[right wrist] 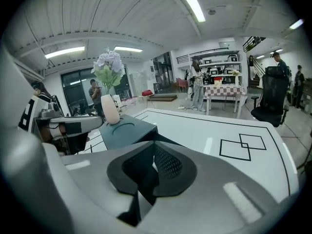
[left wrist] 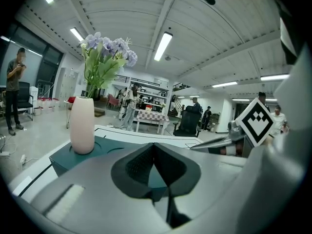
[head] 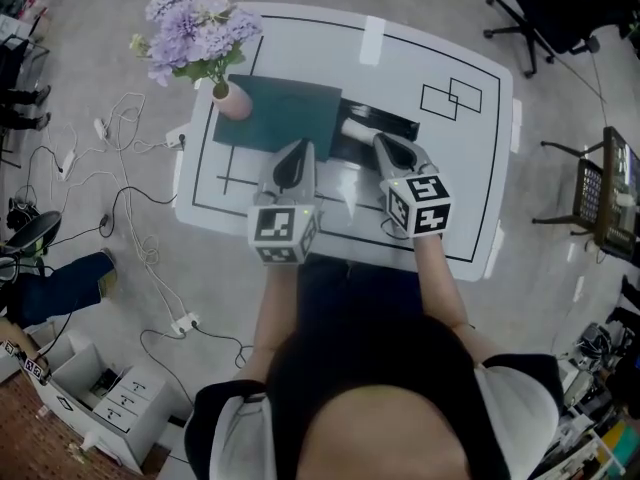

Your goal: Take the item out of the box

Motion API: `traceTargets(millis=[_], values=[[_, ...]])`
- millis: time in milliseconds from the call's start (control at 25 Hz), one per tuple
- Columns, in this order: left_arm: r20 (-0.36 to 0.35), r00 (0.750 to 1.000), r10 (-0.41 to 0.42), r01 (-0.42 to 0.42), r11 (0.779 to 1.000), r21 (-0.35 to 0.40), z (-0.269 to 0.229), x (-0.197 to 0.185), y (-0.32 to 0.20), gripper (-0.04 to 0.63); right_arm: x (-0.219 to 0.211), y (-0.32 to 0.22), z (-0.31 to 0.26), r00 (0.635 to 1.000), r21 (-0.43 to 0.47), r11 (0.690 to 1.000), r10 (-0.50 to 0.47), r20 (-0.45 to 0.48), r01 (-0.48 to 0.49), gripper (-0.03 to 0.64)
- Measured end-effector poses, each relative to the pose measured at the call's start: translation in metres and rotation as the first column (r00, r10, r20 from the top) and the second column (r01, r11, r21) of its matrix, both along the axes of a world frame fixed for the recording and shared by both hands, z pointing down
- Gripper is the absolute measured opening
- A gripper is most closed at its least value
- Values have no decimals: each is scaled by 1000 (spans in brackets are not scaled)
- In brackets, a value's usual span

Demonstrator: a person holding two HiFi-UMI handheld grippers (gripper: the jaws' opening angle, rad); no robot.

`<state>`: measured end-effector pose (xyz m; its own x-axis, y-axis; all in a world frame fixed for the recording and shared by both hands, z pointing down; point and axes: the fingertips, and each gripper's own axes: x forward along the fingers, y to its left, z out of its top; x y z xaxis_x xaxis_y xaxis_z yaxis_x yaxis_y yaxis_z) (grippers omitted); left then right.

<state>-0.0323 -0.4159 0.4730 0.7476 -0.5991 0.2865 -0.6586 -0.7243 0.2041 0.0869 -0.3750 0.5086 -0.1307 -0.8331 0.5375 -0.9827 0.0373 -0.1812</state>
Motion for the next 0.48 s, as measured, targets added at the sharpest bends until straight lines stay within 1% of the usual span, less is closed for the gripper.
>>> traceTargets(millis=[200, 400, 480], values=[[-12, 1000, 7, -7, 1000, -12, 2, 0, -7, 11, -3, -11, 3, 998, -35, 998, -54, -43, 53, 2], [-13, 1000, 8, -8, 1000, -26, 9, -2, -14, 11, -8, -19, 8, 988, -77, 988, -136, -67, 131, 6], [-12, 1000, 13, -13, 999, -31, 11, -1, -14, 11, -10, -20, 10, 979, -102, 979, -183, -84, 174, 23]])
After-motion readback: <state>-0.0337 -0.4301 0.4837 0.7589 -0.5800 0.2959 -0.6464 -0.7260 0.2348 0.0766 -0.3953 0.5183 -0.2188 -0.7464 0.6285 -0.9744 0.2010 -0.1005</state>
